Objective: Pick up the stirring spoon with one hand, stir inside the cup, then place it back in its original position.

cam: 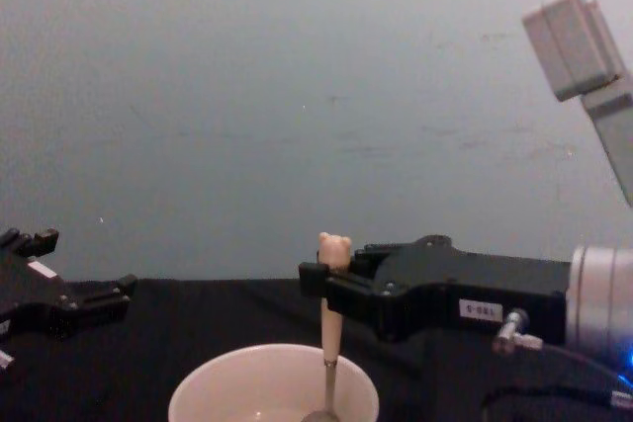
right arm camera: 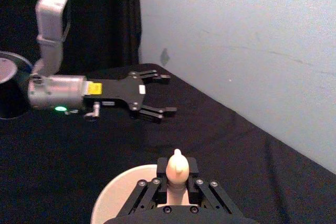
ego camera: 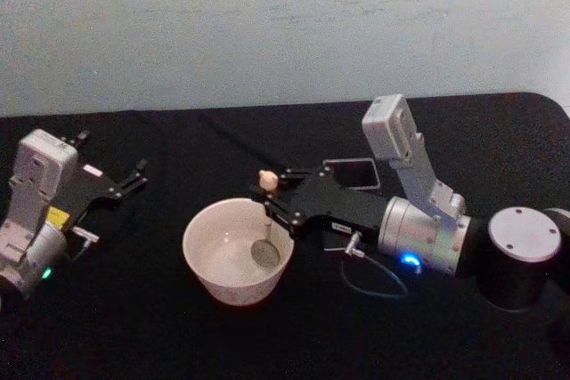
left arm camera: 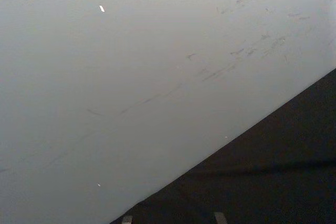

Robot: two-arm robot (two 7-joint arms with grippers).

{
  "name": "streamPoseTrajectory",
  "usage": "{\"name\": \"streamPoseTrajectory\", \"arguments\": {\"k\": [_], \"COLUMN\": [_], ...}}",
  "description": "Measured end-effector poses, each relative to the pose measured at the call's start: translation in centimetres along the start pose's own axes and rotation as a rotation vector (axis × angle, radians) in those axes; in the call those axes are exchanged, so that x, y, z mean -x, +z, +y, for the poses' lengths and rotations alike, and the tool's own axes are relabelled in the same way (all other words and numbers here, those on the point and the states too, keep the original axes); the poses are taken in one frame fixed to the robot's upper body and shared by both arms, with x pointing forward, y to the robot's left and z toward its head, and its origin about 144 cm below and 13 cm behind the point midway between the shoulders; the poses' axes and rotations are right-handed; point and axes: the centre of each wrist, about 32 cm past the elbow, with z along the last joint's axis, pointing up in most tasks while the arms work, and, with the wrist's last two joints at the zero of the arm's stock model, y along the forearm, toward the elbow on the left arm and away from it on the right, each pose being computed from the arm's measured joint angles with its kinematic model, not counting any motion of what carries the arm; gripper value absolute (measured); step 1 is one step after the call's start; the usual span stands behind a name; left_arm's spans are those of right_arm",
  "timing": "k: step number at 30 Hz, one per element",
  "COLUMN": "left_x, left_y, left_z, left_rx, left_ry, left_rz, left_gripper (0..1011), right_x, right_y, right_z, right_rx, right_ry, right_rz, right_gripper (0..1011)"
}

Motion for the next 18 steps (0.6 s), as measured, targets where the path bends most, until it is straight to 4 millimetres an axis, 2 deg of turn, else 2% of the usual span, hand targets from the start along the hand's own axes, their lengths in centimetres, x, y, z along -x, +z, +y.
{"name": "streamPoseTrajectory", "arguments": {"k": [8,18], "left_x": [0.0,0.0], "left_y": [0.0,0.0], "left_z": [0.0,0.0], "left_rx": [0.000,0.000], "left_ry": [0.000,0.000], "left_rz": [0.000,0.000], "left_gripper": [1001,1001], "right_x": [1.1,2.0], "right_y": [0.4,0.7], "right_z": [-0.9,0.2], "right_rx": [-0.017,-0.022], "right_ry": [0.053,0.095], "right_rz": [0.014,0.028], "right_gripper": [207,207]}}
